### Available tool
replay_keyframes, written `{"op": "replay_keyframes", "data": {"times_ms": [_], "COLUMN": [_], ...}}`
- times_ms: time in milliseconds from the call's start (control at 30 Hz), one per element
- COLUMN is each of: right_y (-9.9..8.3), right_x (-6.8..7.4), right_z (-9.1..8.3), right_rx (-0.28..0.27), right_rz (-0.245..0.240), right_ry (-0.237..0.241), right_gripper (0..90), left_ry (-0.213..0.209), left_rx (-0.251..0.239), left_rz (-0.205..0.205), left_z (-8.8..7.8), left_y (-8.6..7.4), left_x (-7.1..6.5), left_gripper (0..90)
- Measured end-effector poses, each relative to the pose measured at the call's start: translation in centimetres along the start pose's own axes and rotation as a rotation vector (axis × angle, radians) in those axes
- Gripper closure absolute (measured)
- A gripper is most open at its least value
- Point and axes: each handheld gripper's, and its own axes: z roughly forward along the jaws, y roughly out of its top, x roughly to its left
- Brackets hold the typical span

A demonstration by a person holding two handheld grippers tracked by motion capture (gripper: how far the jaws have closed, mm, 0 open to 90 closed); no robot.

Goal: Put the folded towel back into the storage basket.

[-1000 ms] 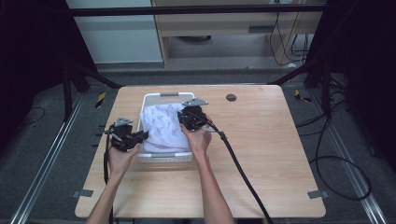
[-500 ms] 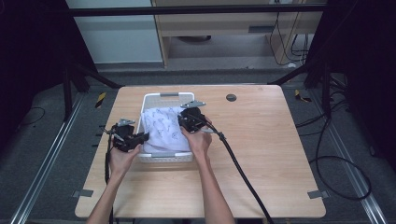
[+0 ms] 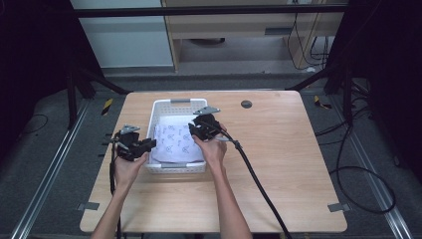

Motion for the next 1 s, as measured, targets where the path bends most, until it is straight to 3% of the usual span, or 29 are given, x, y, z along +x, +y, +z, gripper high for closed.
{"op": "replay_keyframes", "data": {"times_ms": [267,467,633,900,1000], "right_y": [0.4,0.4,-0.2,-2.4,-3.0], "right_x": [-0.4,-1.2,-2.0,-4.0,-4.5], "right_z": [-1.5,-3.7,-5.0,-8.0,-8.7], "right_rx": [-0.038,-0.080,-0.101,-0.113,-0.116], "right_rz": [0.000,0.033,0.030,0.068,0.076], "right_ry": [0.011,0.024,0.022,0.038,0.040], "right_gripper": [49.6,37.9,33.8,28.1,26.3], "left_ry": [-0.003,-0.006,-0.006,-0.018,-0.022], "left_rx": [-0.059,-0.094,-0.102,-0.124,-0.129], "left_rz": [0.015,0.035,0.050,0.112,0.117], "left_z": [-1.0,-1.5,-1.6,-2.2,-2.4], "left_y": [0.4,0.6,0.6,0.5,0.5], "left_x": [0.0,-0.2,-0.7,-2.1,-2.2], "left_gripper": [64.1,57.3,51.5,42.1,39.7]}}
